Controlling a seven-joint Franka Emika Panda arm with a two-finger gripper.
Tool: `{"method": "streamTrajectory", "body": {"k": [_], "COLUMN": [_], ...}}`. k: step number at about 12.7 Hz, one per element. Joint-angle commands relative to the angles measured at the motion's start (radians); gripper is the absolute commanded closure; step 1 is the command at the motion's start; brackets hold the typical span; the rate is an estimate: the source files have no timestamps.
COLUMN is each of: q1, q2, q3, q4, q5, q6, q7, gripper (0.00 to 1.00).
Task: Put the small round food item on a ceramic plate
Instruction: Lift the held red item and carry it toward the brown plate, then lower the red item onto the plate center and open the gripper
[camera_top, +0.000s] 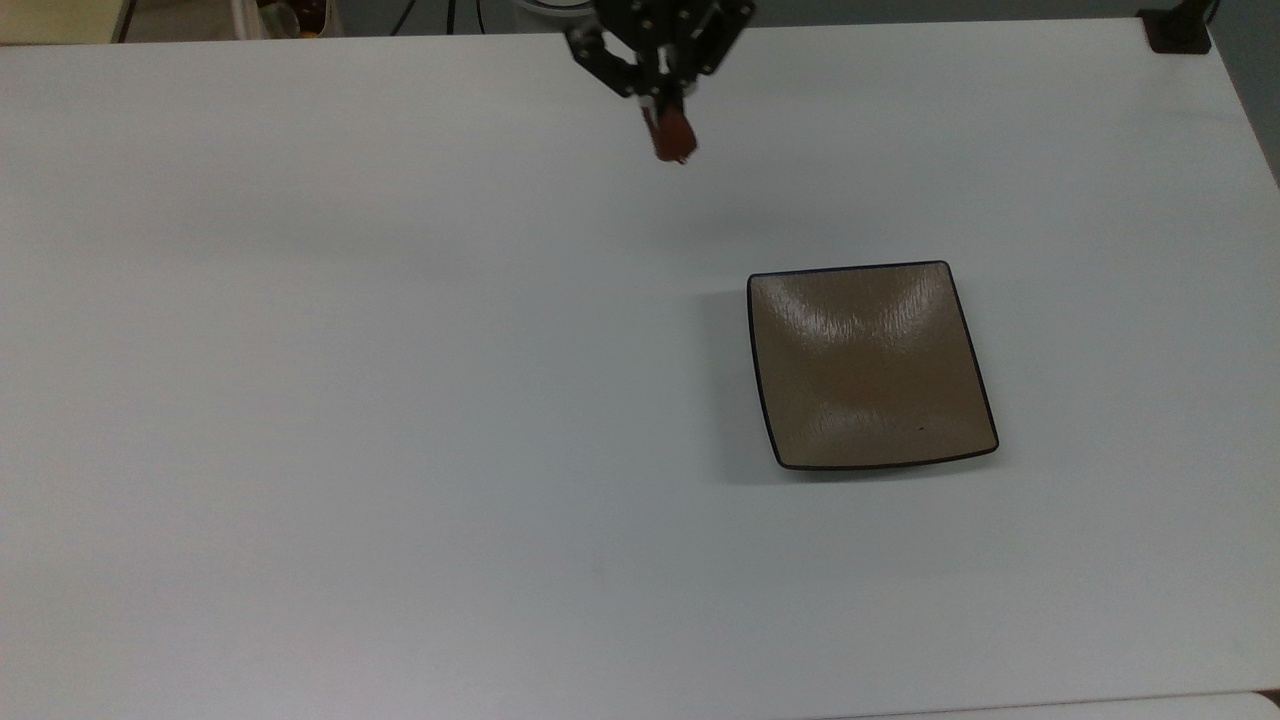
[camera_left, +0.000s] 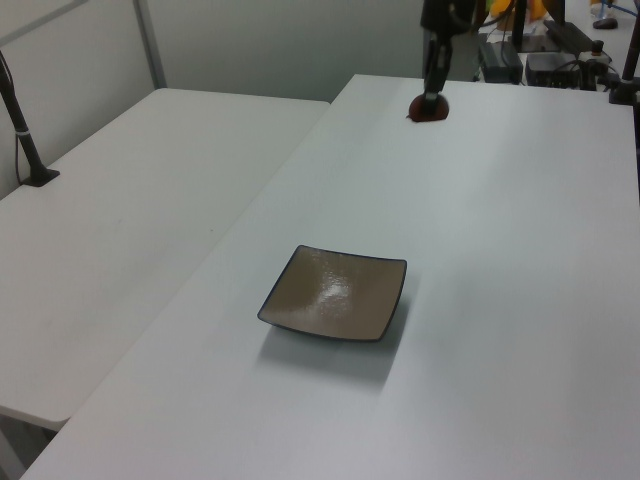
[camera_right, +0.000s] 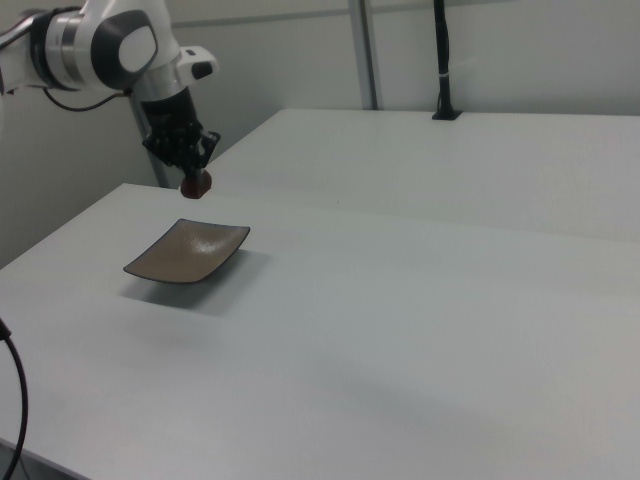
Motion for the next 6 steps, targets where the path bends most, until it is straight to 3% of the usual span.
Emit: {"method": "streamTrajectory", "body": {"k": [1,6], "q1": [0.091,0.195], "q2": [0.068,0.224], "q3": [-0.020,-0.020], "q4": [-0.017,-0.017], "q5": [-0.003,-0.071], "q6": [0.156,0.388], "q7": [0.166,0.337], "gripper": [0.90,0.90]}}
